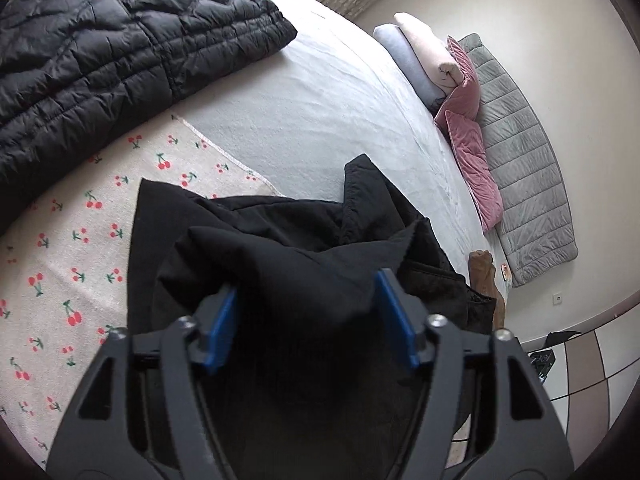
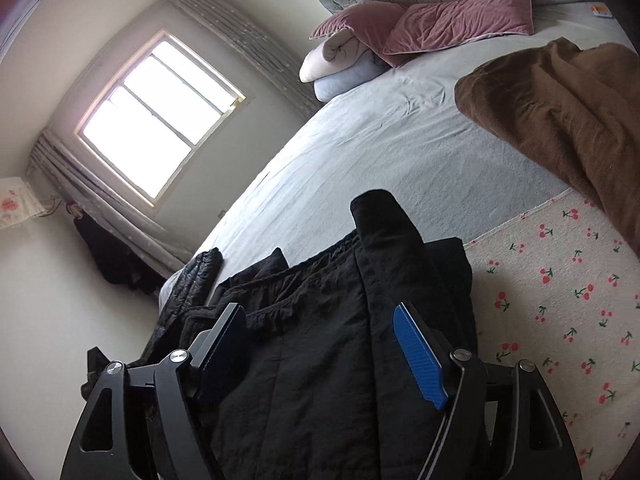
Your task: Fold large clothes
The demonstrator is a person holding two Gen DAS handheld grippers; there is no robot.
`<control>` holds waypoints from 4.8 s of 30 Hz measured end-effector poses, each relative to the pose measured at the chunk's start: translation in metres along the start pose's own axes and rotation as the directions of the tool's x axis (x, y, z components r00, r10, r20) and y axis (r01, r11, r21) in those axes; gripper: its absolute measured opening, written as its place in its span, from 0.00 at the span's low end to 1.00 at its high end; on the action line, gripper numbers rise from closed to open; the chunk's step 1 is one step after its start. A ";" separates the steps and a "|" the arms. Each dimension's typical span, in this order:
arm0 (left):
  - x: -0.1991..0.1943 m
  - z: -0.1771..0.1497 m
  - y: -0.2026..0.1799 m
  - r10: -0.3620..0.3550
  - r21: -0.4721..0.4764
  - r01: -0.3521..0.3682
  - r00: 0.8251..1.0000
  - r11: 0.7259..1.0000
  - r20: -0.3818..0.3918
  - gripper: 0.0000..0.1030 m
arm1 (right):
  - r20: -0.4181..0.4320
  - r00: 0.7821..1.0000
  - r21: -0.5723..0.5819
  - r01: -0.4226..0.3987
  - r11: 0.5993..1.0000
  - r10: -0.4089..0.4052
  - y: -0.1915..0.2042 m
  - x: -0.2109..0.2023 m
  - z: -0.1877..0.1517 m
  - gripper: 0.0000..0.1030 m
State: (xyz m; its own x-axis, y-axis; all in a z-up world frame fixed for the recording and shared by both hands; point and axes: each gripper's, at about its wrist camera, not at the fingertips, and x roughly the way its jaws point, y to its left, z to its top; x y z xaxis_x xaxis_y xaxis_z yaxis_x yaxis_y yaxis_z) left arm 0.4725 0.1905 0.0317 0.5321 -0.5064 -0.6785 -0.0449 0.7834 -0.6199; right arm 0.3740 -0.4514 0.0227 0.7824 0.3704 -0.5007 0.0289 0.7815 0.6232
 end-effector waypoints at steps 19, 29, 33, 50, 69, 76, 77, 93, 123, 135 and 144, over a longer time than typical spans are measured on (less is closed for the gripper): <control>0.037 -0.029 0.005 0.406 0.276 -0.409 0.911 0.870 0.072 0.06 | 0.015 0.870 -0.321 0.472 0.821 -0.493 0.001 0.057 -0.032 0.09; 0.008 0.021 -0.061 0.260 0.307 -0.500 0.775 0.810 0.576 0.07 | 0.411 0.742 -0.318 0.661 0.680 -0.529 0.061 0.052 0.032 0.06; 0.074 0.042 -0.038 0.396 0.294 -0.576 0.775 0.763 0.493 0.11 | 0.395 0.689 -0.348 0.725 0.595 -0.608 0.052 0.108 0.044 0.07; 0.080 -0.031 -0.115 0.292 0.461 -0.394 0.915 0.795 0.279 0.70 | 0.142 0.876 -0.496 0.467 0.732 -0.462 0.119 0.118 -0.038 0.71; -0.055 -0.081 0.049 0.324 0.201 -0.342 0.939 0.918 0.119 0.79 | -0.047 0.864 -0.156 0.489 0.858 -0.501 -0.031 -0.037 -0.058 0.80; -0.049 -0.125 0.083 -0.025 -0.142 0.019 0.999 0.990 -0.038 0.80 | -0.183 0.943 0.077 0.297 0.952 -0.279 -0.049 -0.028 -0.108 0.81; -0.039 -0.128 0.084 -0.042 -0.171 0.034 0.998 0.985 -0.045 0.80 | -0.179 0.949 0.112 0.282 0.953 -0.260 -0.053 -0.024 -0.111 0.82; -0.039 -0.110 0.020 0.067 -0.194 -0.021 0.970 0.981 0.235 0.32 | 0.069 0.984 0.269 0.140 0.953 -0.164 -0.025 -0.056 -0.079 0.26; -0.181 -0.243 0.008 0.424 0.161 -0.456 0.884 0.875 0.196 0.58 | -0.033 0.903 0.034 0.429 0.902 -0.428 -0.005 -0.226 -0.200 0.49; -0.064 -0.187 -0.063 0.291 0.488 -0.335 0.942 0.806 0.166 0.62 | 0.031 0.889 -0.131 0.456 0.880 -0.456 0.030 -0.150 -0.167 0.33; 0.022 -0.099 0.015 0.462 0.342 -0.487 0.873 0.803 0.158 0.64 | 0.018 0.893 -0.146 0.447 0.882 -0.450 -0.003 -0.074 -0.149 0.34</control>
State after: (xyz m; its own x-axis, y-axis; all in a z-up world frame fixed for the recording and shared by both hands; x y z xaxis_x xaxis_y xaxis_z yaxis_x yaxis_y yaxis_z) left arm 0.3998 0.1556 -0.0318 0.5767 -0.0230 -0.8166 -0.0059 0.9995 -0.0323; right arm 0.2234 -0.4068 -0.0314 0.6970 -0.0298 -0.7164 0.2846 0.9285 0.2383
